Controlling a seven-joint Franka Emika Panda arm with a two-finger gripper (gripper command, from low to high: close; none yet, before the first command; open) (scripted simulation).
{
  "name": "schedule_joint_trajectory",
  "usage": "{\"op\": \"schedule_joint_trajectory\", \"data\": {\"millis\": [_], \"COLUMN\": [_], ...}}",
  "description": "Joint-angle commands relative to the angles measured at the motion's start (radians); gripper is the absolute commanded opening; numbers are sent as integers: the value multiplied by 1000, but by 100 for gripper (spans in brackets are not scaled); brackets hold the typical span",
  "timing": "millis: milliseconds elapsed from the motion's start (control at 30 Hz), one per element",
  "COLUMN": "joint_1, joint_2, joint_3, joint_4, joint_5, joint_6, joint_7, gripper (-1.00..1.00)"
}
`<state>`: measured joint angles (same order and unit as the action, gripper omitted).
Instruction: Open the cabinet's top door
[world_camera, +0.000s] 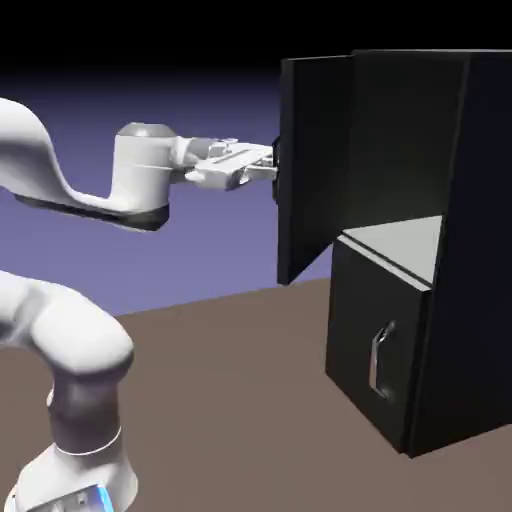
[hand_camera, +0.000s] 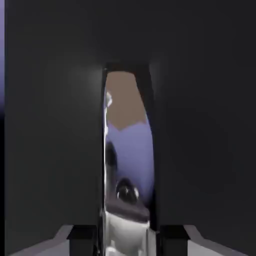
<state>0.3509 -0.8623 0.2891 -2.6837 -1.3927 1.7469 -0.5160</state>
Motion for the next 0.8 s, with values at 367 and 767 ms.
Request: {"op": "schedule_joint_trajectory", "data": {"millis": [367, 767], "joint_1": [-137, -234], "joint_2": [361, 742], "joint_3": [353, 564], "joint_4": [333, 675], "joint_5": [265, 306], "joint_6": [-521, -968], "joint_7": [103, 251], "gripper": [-100, 100]}}
